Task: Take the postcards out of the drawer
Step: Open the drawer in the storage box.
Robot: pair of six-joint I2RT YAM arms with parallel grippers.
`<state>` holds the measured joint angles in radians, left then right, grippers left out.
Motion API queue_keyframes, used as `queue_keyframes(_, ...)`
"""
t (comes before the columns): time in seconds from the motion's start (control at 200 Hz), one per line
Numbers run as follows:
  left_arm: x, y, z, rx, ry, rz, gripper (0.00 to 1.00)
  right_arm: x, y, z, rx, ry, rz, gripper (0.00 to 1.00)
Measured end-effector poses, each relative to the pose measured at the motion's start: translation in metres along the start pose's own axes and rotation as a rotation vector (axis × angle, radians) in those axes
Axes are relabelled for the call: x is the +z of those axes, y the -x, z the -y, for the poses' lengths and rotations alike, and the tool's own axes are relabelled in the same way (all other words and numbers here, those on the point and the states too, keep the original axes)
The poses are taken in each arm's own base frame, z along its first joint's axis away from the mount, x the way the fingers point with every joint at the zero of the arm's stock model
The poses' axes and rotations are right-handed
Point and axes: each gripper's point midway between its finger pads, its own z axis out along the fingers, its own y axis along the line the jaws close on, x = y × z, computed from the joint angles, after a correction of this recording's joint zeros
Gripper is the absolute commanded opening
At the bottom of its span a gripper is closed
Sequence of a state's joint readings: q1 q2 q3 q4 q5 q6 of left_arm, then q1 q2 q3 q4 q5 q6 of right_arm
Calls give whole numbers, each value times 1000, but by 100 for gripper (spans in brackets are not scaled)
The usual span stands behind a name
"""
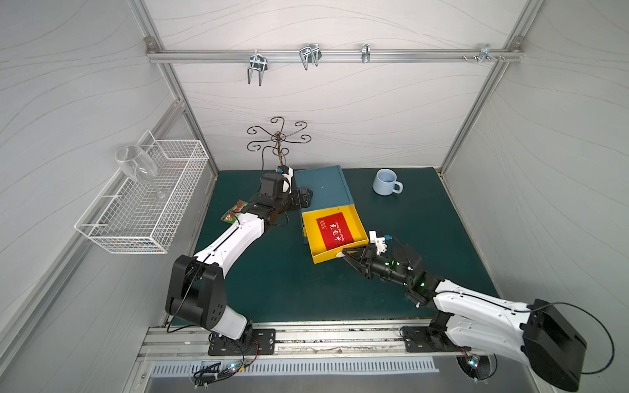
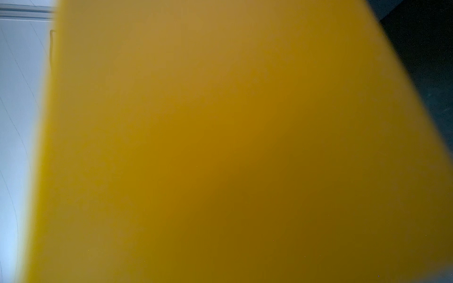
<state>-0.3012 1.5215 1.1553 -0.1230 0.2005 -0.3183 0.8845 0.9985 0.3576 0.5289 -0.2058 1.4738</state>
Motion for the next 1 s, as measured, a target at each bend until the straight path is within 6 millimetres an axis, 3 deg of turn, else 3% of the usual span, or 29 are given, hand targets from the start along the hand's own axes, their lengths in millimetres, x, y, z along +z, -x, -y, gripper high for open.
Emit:
queue_keyframes(0.095, 0, 0, 0, 0, 0, 0, 94, -1, 0, 2, 2, -8, 3, 38)
queue_keyframes(0.45, 0, 1, 0, 1, 2, 2, 95, -1, -3, 17, -2, -74, -13, 62)
queue_keyframes(0.65, -1, 1, 0, -1, 7, -1, 95, -14, -2, 16, -50, -118, 6, 69)
queue_keyframes(0.79, -6, 1, -1, -2, 18, -5, 95, -26, 1, -3, -128, -134, 27, 73)
queue_keyframes(1.0, -23, -3, -3, -6, 53, -25, 96, -43, 9, -51, -332, -161, 46, 79)
